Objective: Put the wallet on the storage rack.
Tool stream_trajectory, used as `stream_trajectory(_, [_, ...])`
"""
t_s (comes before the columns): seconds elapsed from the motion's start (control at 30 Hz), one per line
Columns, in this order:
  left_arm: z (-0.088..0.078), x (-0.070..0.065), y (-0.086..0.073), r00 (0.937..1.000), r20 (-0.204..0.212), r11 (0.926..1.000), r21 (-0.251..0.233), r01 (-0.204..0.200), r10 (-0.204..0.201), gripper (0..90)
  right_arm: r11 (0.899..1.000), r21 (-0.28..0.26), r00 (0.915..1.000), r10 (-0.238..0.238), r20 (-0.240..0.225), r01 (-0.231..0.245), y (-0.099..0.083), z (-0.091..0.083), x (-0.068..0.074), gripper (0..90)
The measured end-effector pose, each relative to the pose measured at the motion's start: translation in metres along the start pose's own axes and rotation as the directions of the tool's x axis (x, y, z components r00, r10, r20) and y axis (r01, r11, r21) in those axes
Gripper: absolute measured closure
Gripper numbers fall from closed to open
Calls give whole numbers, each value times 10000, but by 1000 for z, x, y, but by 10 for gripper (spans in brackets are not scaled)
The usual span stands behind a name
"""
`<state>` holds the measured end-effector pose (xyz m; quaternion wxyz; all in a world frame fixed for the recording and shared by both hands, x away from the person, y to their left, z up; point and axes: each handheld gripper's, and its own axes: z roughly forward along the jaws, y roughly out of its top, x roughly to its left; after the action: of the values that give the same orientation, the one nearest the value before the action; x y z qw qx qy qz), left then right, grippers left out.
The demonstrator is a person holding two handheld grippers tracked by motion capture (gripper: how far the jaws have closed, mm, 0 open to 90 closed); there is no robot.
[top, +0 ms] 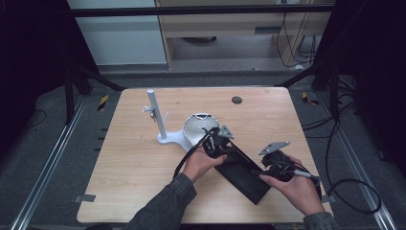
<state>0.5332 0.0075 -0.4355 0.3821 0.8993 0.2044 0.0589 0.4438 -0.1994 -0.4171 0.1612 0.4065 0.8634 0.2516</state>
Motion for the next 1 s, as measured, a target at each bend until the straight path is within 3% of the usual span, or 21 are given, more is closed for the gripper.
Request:
stream_trajectory(0.6, [3,-2,4,9999,-4,9998,131,-124,124,878,9954,922,9997,-258,-52,262,12,24,-5,515])
stream_trajectory(1.0, [4,-1,1,10000,43,9999,128,-31,30,875,9913,1284,9995,-303,-52,307,15,38,-5,571])
